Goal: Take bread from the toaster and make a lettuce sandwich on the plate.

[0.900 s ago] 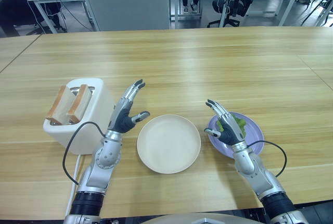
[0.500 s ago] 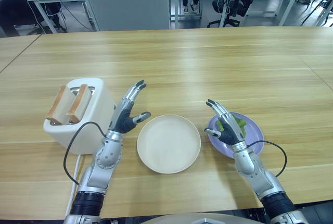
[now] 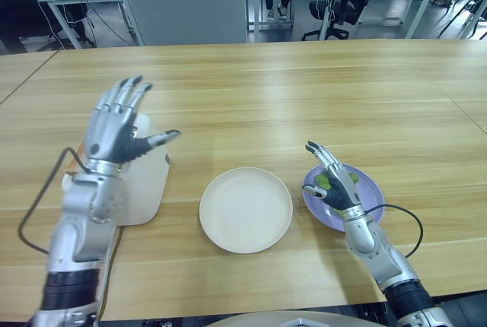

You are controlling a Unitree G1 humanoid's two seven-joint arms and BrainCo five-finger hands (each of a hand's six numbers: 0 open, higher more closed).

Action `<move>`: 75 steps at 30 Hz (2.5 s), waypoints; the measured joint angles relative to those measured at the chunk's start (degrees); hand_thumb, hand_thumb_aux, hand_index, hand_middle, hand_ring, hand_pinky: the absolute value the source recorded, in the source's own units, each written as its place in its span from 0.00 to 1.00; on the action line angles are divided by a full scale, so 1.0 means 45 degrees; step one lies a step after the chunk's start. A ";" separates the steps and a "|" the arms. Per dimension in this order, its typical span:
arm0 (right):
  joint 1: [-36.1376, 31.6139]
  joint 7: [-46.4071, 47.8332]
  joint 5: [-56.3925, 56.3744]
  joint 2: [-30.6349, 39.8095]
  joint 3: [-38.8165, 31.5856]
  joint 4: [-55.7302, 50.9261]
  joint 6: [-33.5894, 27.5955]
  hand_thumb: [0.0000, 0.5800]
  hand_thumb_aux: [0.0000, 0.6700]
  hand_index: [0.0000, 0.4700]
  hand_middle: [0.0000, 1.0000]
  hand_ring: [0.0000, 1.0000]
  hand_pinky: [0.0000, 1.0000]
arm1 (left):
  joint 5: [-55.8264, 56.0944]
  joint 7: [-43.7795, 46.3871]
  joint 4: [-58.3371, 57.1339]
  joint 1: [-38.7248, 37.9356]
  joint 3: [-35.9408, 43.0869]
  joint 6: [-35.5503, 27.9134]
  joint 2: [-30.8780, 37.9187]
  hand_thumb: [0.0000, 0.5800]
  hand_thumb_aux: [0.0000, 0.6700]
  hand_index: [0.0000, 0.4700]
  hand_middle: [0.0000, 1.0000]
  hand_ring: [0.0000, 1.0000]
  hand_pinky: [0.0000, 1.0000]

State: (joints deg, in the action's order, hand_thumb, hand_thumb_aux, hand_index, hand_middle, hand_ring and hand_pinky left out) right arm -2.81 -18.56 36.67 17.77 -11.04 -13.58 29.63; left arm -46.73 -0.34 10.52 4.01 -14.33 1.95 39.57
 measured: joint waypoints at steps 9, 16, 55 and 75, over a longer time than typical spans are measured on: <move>0.0066 -0.0025 -0.0043 0.0151 0.0123 0.0021 -0.0058 0.00 0.00 0.00 0.00 0.00 0.00 | -0.1464 0.3323 -0.0183 -0.0990 -0.0564 -0.3896 0.1981 0.00 0.00 0.00 0.00 0.00 0.00; 0.0069 -0.0025 -0.0081 0.0346 0.0138 0.0048 -0.0059 0.00 0.00 0.00 0.00 0.00 0.00 | -0.1516 0.3823 -0.1404 -0.1148 -0.0375 -0.4710 0.2594 0.00 0.00 0.00 0.00 0.00 0.00; 0.0152 0.0186 -0.0324 0.0621 0.0131 0.0181 -0.0074 0.00 0.00 0.00 0.00 0.00 0.00 | -0.0007 0.2484 -0.3400 -0.0955 0.0822 -0.5146 0.3158 0.02 0.01 0.01 0.00 0.00 0.00; 0.0186 0.0342 -0.0250 0.0833 0.0098 0.0387 -0.0169 0.00 0.00 0.00 0.00 0.00 0.00 | 0.1386 0.1909 -0.3419 -0.0507 0.1247 -0.4120 0.2873 1.00 1.00 0.98 0.00 0.00 0.00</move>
State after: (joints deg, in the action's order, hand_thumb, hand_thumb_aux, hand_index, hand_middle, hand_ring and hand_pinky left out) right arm -1.97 -17.02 35.54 21.52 -10.60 -11.84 28.87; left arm -40.49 8.25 -4.87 1.73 -8.72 -16.59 52.50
